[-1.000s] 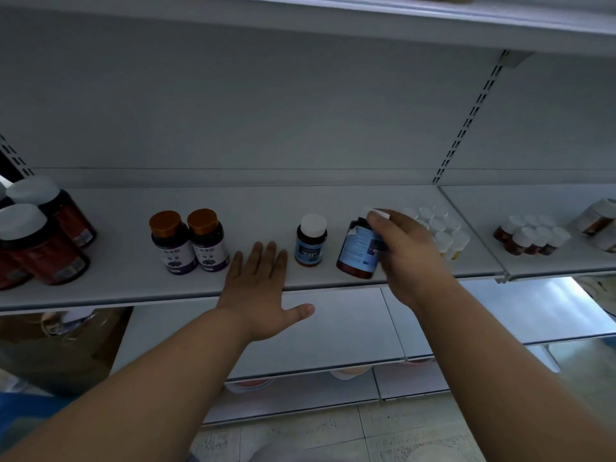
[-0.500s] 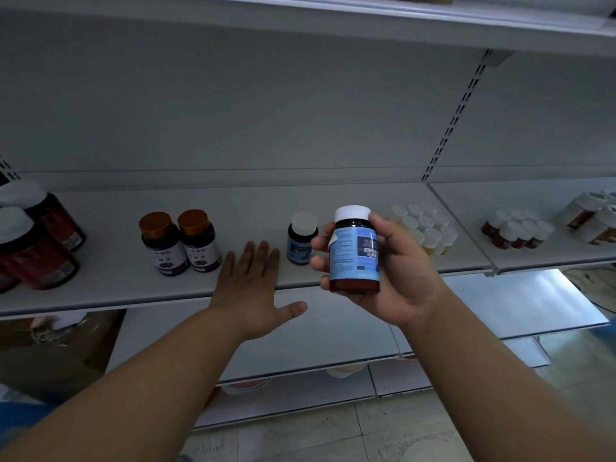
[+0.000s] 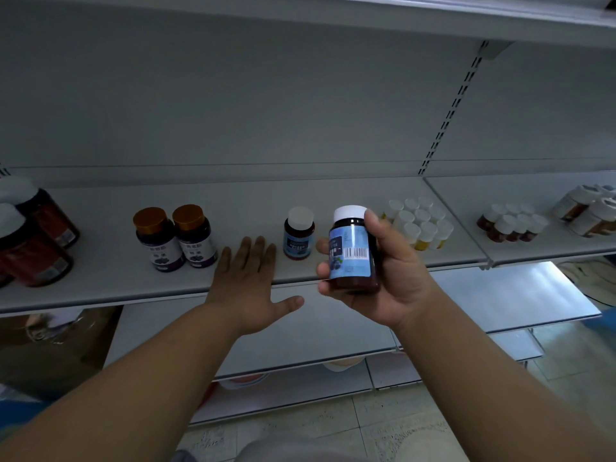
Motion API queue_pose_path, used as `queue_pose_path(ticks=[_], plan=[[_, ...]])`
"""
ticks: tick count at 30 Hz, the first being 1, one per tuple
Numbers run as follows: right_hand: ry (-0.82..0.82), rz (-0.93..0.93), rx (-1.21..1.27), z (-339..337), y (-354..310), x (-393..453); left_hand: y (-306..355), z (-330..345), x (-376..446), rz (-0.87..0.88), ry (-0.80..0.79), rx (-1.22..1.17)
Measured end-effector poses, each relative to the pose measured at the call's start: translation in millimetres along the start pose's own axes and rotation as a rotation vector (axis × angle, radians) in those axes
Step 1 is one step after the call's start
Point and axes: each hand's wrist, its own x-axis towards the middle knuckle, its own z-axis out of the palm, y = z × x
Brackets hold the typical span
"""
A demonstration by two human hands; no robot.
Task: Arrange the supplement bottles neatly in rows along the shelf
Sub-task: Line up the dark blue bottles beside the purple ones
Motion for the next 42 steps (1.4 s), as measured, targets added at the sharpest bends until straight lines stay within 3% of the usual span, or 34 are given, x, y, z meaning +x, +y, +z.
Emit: queue_pose_path(ticks=[16, 30, 38, 42], plan=[[0.013, 0.062, 0.051, -10, -3, 0, 1, 0, -1, -0.001, -0.005, 0.018], [0.070, 0.020, -0.066, -7, -2, -3, -1, 2, 0, -0.007, -0.004, 0.026], [0.224, -0.229, -0.413, 4, 2, -1, -2, 4, 1, 0.005, 0.005, 0.018], [0.262, -0.409, -0.825, -2, 2, -3, -2, 3, 0, 0.008, 0.005, 0.013]])
